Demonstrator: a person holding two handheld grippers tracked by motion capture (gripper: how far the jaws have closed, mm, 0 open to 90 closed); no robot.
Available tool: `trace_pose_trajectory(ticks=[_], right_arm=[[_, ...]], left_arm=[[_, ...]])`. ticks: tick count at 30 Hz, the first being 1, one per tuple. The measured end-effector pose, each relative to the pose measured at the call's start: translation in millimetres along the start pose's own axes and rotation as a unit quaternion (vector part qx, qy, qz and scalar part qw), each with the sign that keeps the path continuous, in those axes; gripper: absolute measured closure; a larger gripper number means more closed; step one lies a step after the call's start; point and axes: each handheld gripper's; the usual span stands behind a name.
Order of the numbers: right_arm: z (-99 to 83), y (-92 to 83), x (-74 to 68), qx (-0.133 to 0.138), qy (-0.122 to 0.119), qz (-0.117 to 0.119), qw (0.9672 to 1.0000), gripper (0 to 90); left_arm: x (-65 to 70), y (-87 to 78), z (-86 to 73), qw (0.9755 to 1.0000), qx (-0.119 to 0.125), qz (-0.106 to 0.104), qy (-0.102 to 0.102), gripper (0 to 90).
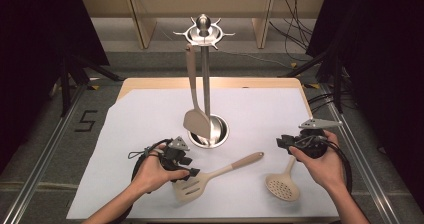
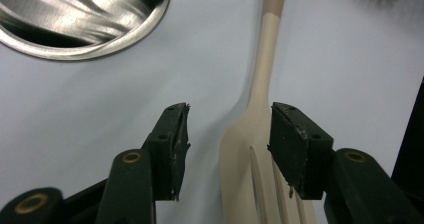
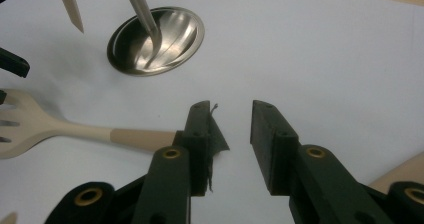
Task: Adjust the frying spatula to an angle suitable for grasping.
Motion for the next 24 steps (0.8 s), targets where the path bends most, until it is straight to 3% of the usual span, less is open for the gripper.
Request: trace_pose_trajectory(ticks=[2,5,12,13,15,16,17,18,20,24], right_arm=[[0.1,-0.5,0.6,0.002,-0.008,-0.007,0.9999,70.2],[-0.4,0.5,1.2,0.003,-0.002,0.002,1.0,69.8],[-0.7,0.9,-0.3,0.005,-0.002,-0.003,1.0,69.4],[0.3,-0.2,-0.7,-0.004,0.002,0.002,1.0,69.1],[1.5,-0.3,2.0,-0.003,-0.021,-0.001,0.9998,68.8],[1.5,-0.3,1.9,-0.005,-0.02,-0.001,0.9998,68.7],[-0.2,1.1,-1.0,0.001,0.003,0.001,1.0,68.6],[-0.1,0.6,-1.4,-0.008,0.007,-0.002,0.9999,68.5],[-0.8,1.7,1.5,-0.003,-0.011,-0.003,0.9999,68.2],[-0.8,1.6,1.5,-0.005,-0.01,-0.001,0.9999,68.1]], left_arm=[[0.0,-0.7,-0.7,1.0,-0.002,0.0,0.0,47.9],[3.6,-1.1,-5.1,0.9993,0.022,0.005,-0.031,46.1],[2.8,-8.1,-9.5,0.999,0.021,0.004,-0.039,45.3],[3.1,-9.8,-10.0,0.9991,0.017,0.001,-0.038,45.1],[3.3,-11.1,-10.4,0.9993,0.013,-0.002,-0.035,44.7],[3.1,-11.1,-10.6,0.9994,0.01,-0.004,-0.032,44.5],[4.1,-10.6,-11.2,0.9992,0.01,-0.004,-0.038,44.4],[3.4,-10.4,-11.5,0.9994,0.003,-0.005,-0.033,44.2],[3.3,-8.4,-12.6,0.9993,0.0,-0.006,-0.038,44.0],[0.3,-5.7,-14.0,0.9989,-0.012,-0.012,-0.043,43.5]])
Point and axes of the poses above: each handheld gripper's, and its own axes: y roughly forward along the jaws, z roughly out of its top, x roughly to its right, and after that the axes turned 14 degrees about x, right-handed
